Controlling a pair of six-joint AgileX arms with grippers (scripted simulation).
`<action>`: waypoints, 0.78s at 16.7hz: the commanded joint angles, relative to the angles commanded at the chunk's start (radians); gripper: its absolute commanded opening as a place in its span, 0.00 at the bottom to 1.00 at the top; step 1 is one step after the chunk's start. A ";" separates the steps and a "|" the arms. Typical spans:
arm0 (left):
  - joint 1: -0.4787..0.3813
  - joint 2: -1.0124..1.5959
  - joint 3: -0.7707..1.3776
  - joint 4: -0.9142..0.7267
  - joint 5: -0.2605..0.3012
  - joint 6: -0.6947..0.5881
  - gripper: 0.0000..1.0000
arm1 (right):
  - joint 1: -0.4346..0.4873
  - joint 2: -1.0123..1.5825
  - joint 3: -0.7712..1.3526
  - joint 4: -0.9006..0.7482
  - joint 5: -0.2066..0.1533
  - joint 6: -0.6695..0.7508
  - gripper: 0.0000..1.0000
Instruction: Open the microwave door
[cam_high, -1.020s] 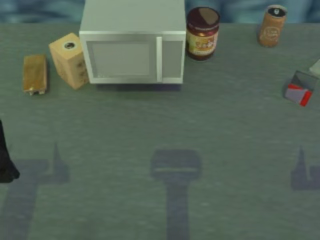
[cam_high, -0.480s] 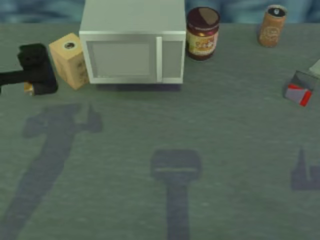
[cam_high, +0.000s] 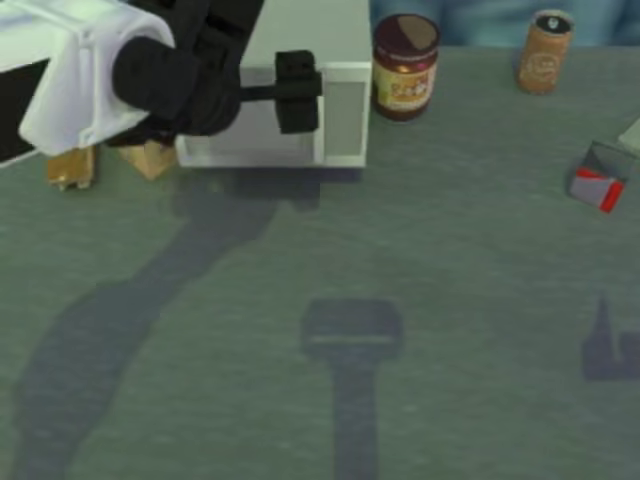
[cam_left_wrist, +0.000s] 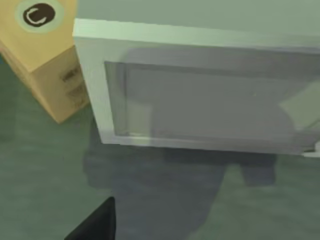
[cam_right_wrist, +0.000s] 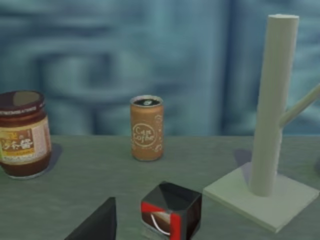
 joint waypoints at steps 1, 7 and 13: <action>-0.025 0.067 0.059 -0.020 -0.015 -0.021 1.00 | 0.000 0.000 0.000 0.000 0.000 0.000 1.00; -0.113 0.301 0.281 -0.081 -0.068 -0.102 1.00 | 0.000 0.000 0.000 0.000 0.000 0.000 1.00; -0.111 0.310 0.287 -0.078 -0.067 -0.102 1.00 | 0.000 0.000 0.000 0.000 0.000 0.000 1.00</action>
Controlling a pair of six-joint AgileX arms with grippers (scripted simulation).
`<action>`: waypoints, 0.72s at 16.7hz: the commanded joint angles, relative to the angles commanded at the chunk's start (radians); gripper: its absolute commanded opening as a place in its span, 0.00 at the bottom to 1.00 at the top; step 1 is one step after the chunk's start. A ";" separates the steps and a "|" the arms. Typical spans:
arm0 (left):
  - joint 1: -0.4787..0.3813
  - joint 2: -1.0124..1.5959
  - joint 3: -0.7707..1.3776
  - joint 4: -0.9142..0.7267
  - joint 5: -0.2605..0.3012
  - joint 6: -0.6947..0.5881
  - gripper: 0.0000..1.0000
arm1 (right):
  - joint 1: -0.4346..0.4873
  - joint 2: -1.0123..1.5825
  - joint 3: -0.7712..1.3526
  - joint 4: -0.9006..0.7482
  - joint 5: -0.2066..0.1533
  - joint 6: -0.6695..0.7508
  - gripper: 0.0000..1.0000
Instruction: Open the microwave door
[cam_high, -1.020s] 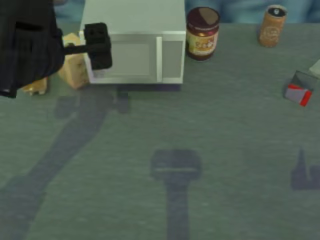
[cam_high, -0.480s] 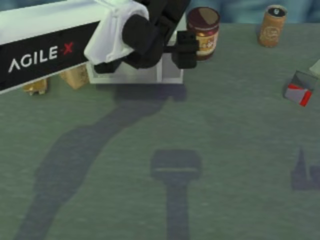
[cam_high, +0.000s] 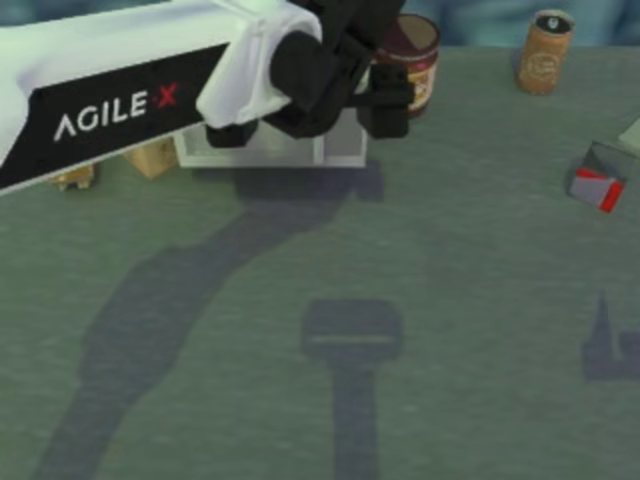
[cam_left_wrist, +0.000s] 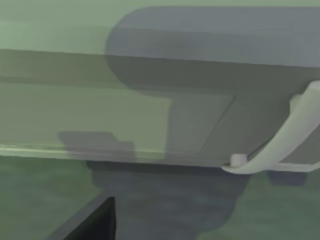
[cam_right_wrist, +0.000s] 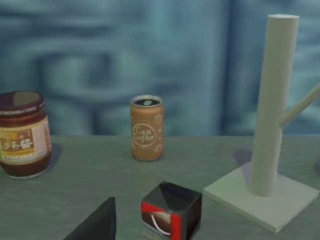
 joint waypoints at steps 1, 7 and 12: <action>0.004 0.014 0.007 0.012 0.003 0.005 1.00 | 0.000 0.000 0.000 0.000 0.000 0.000 1.00; 0.060 0.202 0.074 0.147 0.038 0.057 1.00 | 0.000 0.000 0.000 0.000 0.000 0.000 1.00; 0.064 0.210 0.077 0.155 0.040 0.061 0.92 | 0.000 0.000 0.000 0.000 0.000 0.000 1.00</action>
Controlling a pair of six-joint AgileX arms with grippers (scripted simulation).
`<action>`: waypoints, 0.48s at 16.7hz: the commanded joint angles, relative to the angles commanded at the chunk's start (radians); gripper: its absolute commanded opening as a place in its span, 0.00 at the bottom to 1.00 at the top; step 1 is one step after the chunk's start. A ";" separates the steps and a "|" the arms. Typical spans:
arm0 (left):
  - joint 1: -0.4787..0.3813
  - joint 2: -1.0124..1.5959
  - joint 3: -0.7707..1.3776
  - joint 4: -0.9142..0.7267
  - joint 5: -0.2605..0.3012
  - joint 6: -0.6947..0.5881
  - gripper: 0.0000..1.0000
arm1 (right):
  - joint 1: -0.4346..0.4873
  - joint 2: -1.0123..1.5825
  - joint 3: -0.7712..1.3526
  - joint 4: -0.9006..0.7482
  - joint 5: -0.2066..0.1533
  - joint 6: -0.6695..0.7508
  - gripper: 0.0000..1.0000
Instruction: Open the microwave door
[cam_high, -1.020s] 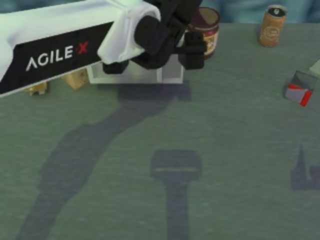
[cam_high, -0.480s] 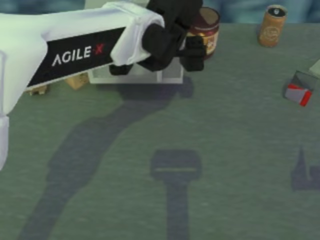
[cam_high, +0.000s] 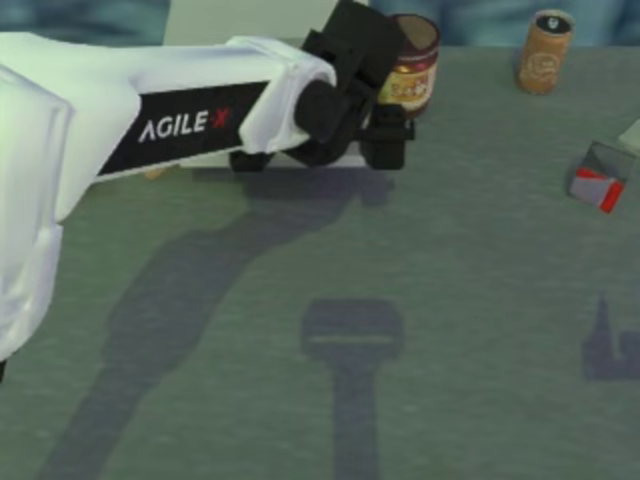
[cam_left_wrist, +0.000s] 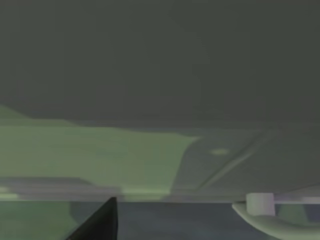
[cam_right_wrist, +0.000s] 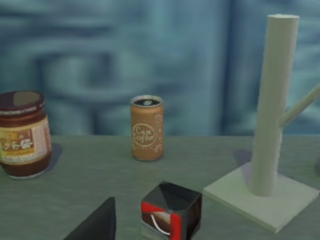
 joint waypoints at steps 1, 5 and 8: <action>0.000 0.000 0.000 0.000 0.000 0.000 0.85 | 0.000 0.000 0.000 0.000 0.000 0.000 1.00; 0.000 0.000 0.000 0.000 0.000 0.000 0.55 | 0.000 0.000 0.000 0.000 0.000 0.000 1.00; 0.000 0.000 0.000 0.000 0.000 0.000 0.32 | 0.000 0.000 0.000 0.000 0.000 0.000 1.00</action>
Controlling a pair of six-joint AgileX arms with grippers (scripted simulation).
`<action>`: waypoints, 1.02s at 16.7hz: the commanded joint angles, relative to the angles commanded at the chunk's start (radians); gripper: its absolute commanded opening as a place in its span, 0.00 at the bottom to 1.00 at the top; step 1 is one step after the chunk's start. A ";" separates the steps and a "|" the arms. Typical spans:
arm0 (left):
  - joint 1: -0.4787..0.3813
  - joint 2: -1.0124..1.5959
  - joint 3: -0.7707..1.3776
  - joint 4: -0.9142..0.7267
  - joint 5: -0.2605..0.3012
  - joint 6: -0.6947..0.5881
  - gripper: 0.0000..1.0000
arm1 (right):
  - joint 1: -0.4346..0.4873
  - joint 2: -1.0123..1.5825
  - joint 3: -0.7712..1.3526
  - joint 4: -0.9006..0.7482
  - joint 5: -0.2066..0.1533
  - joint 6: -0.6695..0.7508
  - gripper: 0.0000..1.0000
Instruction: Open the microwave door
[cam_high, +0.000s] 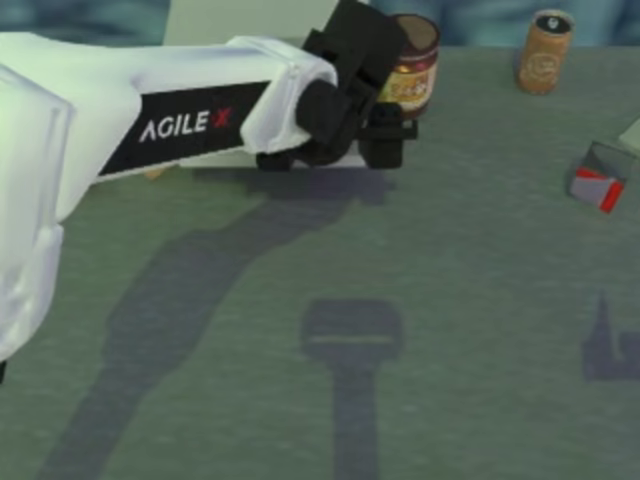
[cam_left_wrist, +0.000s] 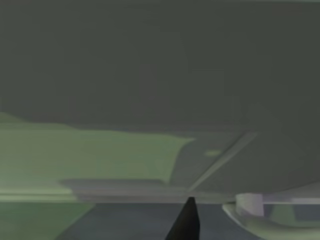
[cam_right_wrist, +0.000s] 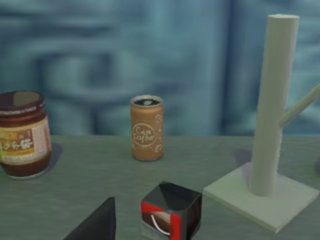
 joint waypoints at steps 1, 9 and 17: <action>0.000 0.000 0.000 0.000 0.000 0.000 0.25 | 0.000 0.000 0.000 0.000 0.000 0.000 1.00; 0.000 0.000 0.000 0.000 0.000 0.000 0.00 | 0.000 0.000 0.000 0.000 0.000 0.000 1.00; -0.036 -0.056 -0.091 0.015 -0.004 -0.017 0.00 | 0.000 0.000 0.000 0.000 0.000 0.000 1.00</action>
